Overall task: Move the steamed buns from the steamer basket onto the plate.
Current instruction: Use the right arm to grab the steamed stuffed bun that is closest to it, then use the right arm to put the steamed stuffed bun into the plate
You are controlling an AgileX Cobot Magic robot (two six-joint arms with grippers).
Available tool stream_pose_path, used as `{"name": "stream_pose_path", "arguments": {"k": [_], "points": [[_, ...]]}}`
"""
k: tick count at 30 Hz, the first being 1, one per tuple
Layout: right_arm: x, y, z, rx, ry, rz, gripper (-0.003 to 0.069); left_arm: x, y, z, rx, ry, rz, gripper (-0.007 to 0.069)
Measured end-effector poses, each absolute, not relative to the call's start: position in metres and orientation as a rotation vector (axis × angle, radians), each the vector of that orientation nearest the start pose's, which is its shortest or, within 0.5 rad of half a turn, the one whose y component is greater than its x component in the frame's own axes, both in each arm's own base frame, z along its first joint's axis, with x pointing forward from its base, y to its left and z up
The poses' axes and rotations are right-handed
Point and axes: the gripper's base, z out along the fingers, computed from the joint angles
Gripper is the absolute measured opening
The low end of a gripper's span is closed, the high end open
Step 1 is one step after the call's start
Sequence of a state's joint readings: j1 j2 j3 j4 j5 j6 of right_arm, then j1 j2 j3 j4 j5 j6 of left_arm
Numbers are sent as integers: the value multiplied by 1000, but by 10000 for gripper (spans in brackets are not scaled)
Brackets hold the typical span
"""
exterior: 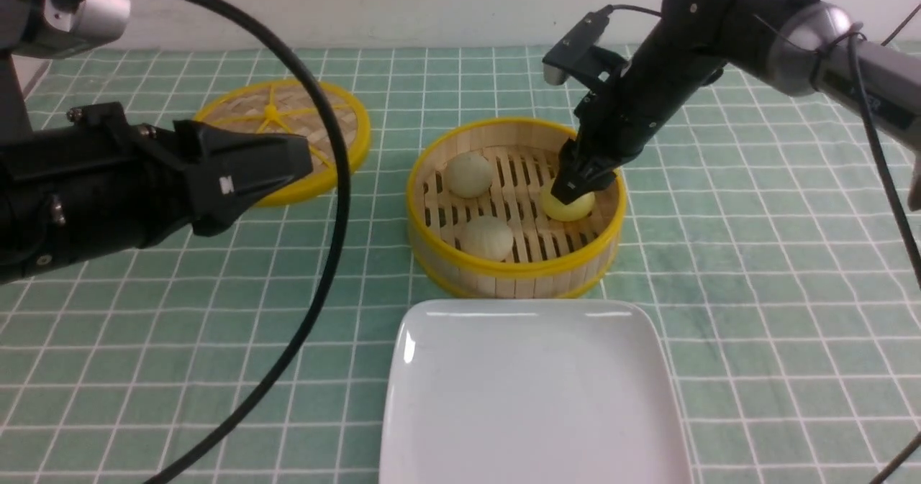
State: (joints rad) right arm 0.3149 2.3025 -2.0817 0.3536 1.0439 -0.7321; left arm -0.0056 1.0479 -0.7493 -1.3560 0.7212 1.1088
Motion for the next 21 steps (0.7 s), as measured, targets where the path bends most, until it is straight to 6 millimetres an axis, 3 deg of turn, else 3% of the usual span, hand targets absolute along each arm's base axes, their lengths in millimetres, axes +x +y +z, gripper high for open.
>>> {"name": "stream_pose_path", "arguments": {"k": [3, 10, 14, 21], "points": [[473, 182, 211, -1197, 2391, 327, 318, 206, -60, 329, 299, 1933, -804, 347], [471, 189, 213, -1236, 2364, 268, 19, 206, -60, 329, 303, 1934, -800, 347], [466, 195, 224, -1264, 2351, 267, 13, 206, -60, 329, 304, 1935, -799, 347], [443, 199, 304, -1258, 2275, 279, 36, 206, -60, 328, 309, 1937, -794, 328]]}}
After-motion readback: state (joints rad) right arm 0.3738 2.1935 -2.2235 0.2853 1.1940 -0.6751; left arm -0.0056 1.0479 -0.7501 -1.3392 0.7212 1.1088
